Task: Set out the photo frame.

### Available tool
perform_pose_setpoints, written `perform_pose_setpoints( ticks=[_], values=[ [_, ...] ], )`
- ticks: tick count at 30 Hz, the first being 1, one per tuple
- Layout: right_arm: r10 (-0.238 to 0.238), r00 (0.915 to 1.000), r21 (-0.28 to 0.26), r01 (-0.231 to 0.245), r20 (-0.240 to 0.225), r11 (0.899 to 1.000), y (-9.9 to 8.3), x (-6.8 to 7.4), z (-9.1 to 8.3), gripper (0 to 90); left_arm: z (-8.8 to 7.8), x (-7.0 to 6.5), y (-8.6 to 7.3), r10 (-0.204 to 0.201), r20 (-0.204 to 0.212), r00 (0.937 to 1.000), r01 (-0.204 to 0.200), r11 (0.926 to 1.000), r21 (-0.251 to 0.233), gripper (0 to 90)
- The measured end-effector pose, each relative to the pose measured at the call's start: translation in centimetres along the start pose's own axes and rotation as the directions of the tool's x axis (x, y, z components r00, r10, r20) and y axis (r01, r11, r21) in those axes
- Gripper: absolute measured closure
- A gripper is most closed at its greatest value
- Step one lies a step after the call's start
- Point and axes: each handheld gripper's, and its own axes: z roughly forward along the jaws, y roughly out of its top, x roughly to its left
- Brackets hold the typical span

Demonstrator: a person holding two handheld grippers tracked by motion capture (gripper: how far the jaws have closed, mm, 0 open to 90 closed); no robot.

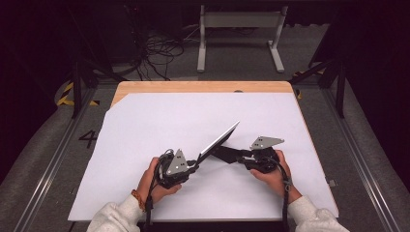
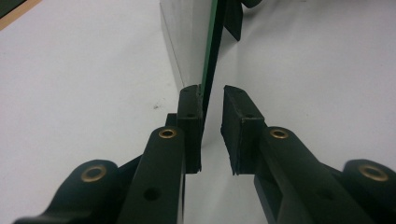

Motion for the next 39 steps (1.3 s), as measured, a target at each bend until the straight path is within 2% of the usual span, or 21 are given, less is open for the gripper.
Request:
perform_pose_setpoints(
  ticks=[10,13,20,23,26,30,39],
  values=[
    [0.005,0.9994,-0.005,-0.005,0.035,1.000,0.1,0.1,0.0,62.3,0.6,-0.2,0.0,0.027,0.007,0.9996,-0.027,0.9996,0.003,77.5],
    [-0.001,0.9995,-0.011,0.002,0.032,1.000,0.1,0.2,-0.3,60.7,0.6,0.0,-0.2,0.015,0.021,0.9997,-0.015,0.9999,-0.005,77.6],
    [-0.030,0.9984,-0.067,0.033,0.048,0.997,0.5,0.6,-2.0,61.7,-0.5,0.0,-0.1,0.027,0.023,0.9994,-0.027,0.9991,-0.032,76.7],
    [-0.048,0.9970,-0.116,0.054,0.060,0.992,0.9,0.8,-3.1,66.7,-1.1,0.1,0.0,0.027,0.018,0.9995,-0.026,0.9984,-0.051,76.9],
    [-0.063,0.9958,-0.164,0.073,0.067,0.984,1.3,1.0,-3.9,76.7,-1.4,0.0,0.0,0.029,0.019,0.9994,-0.028,0.9982,-0.053,78.2],
    [-0.081,0.9944,-0.187,0.092,0.067,0.978,2.0,1.6,-3.9,86.0,-1.3,-0.1,0.1,0.028,0.021,0.9994,-0.026,0.9982,-0.055,79.9],
    [-0.067,0.9948,-0.217,0.083,0.077,0.973,3.7,2.0,-2.6,88.9,-0.8,0.0,0.3,0.023,0.029,0.9993,-0.022,0.9983,-0.054,78.4]
  ],
)
